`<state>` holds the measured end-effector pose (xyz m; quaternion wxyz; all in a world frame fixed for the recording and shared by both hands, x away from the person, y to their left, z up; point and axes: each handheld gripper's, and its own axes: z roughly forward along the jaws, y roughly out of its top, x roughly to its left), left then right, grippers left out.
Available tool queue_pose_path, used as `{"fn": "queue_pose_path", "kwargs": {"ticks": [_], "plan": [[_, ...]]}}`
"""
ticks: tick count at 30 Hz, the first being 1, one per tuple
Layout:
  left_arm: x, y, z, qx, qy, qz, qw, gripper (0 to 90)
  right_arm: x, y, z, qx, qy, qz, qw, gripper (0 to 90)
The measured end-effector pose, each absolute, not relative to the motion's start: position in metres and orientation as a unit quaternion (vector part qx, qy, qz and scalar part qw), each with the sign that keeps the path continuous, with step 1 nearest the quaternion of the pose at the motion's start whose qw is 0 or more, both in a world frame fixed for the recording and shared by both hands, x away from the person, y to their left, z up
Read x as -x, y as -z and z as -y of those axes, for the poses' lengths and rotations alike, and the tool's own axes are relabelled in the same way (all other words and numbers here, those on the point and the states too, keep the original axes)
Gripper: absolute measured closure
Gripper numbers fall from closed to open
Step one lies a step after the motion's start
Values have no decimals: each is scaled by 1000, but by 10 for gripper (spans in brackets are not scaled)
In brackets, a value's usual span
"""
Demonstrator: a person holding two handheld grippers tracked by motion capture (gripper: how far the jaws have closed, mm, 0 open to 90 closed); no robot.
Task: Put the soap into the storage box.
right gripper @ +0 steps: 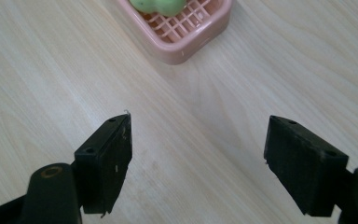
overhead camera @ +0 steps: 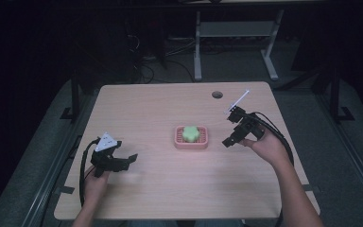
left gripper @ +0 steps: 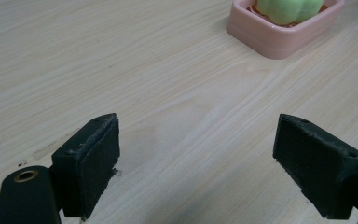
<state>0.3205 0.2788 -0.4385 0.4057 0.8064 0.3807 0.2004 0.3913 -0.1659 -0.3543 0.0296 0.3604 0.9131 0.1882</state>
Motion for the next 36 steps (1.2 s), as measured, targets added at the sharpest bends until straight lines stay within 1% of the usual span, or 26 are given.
{"fn": "queue_pose_path", "kwargs": {"ticks": [18,36], "plan": [[-321,438,-279,-807,-200,-381,405,144,-371,364,194,-380,-202,-902,28,229],[-321,439,-278,-807,-201,-380,404,144,-342,386,226,-405,-205,-890,26,229]]}}
